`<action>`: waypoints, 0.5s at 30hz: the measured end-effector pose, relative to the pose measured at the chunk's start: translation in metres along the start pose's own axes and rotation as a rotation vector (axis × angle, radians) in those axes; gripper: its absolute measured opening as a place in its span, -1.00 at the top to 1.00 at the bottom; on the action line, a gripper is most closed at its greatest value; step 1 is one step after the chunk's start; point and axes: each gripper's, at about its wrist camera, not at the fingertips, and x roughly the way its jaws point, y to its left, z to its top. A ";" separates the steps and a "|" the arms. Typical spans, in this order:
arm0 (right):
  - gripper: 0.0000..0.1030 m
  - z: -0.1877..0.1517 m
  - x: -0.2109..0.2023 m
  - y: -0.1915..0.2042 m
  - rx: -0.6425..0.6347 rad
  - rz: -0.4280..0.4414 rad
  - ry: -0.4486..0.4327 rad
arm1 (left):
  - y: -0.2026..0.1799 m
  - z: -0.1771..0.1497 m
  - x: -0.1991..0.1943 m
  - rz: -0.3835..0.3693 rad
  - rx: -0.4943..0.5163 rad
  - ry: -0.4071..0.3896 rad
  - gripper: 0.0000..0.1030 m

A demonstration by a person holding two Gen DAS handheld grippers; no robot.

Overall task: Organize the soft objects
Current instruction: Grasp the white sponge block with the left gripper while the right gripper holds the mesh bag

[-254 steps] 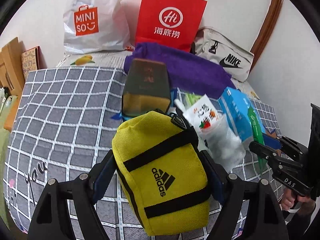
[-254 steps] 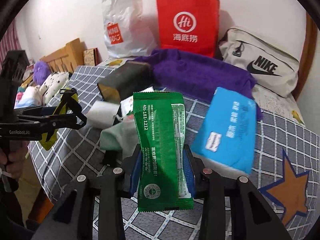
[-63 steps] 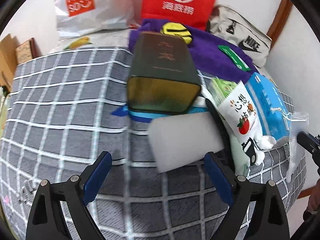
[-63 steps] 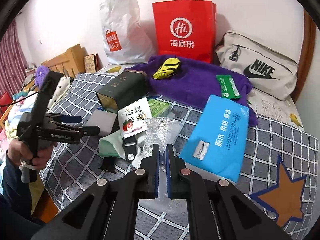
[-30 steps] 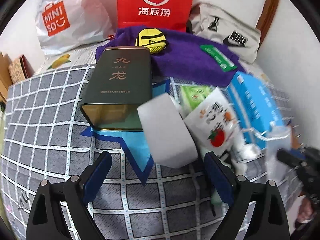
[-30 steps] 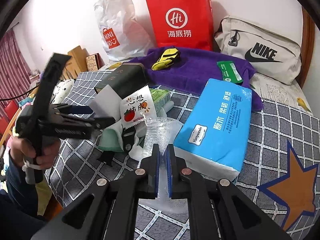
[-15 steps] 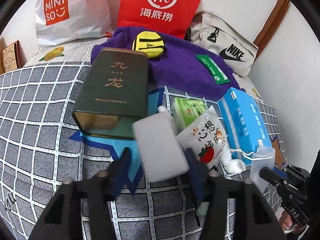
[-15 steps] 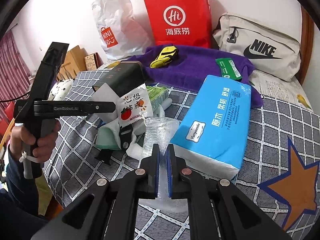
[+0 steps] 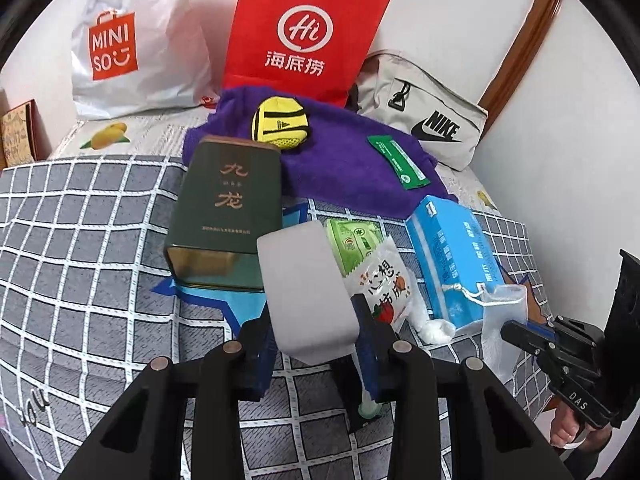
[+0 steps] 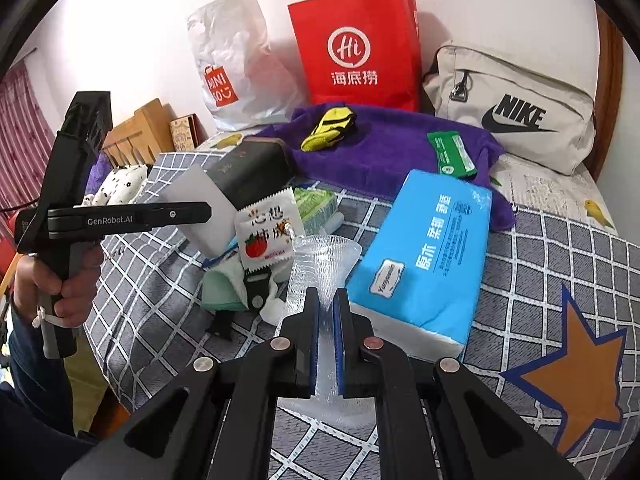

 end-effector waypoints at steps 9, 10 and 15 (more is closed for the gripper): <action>0.88 0.014 -0.012 0.003 -0.002 0.018 -0.039 | -0.001 0.013 -0.021 0.010 0.003 -0.037 0.37; 0.88 0.016 -0.012 0.003 -0.002 0.020 -0.043 | -0.001 0.014 -0.022 0.010 0.000 -0.040 0.37; 0.88 0.032 -0.015 -0.001 -0.004 0.021 -0.060 | -0.002 0.025 -0.027 0.009 0.000 -0.053 0.37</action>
